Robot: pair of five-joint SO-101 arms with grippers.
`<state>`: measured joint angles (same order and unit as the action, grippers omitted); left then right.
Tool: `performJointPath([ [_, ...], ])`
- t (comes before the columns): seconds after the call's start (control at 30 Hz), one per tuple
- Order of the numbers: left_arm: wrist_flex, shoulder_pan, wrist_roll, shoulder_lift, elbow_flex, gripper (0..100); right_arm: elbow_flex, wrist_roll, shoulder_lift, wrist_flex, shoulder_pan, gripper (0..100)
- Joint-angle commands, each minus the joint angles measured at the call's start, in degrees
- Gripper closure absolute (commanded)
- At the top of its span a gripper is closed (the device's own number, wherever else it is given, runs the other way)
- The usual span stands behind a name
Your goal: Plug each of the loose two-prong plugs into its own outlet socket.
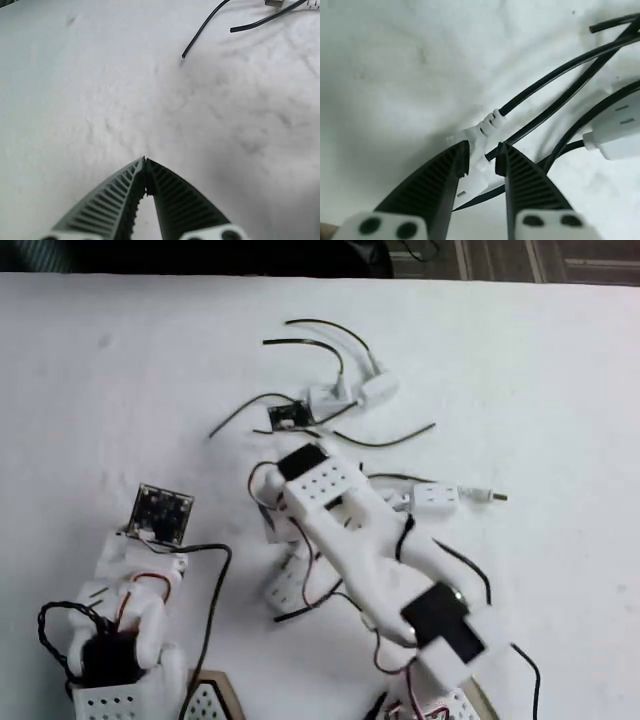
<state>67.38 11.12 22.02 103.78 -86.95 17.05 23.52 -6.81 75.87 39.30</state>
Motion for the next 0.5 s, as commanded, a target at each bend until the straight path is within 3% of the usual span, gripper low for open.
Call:
performJointPath([
  [0.0,-0.97,0.48,0.70,0.57,0.35,98,-3.43,0.62,-1.89,0.57,0.75,91.1],
  [0.47,-0.79,0.48,0.70,0.57,0.35,98,-7.56,0.62,-10.86,0.48,0.84,91.0],
])
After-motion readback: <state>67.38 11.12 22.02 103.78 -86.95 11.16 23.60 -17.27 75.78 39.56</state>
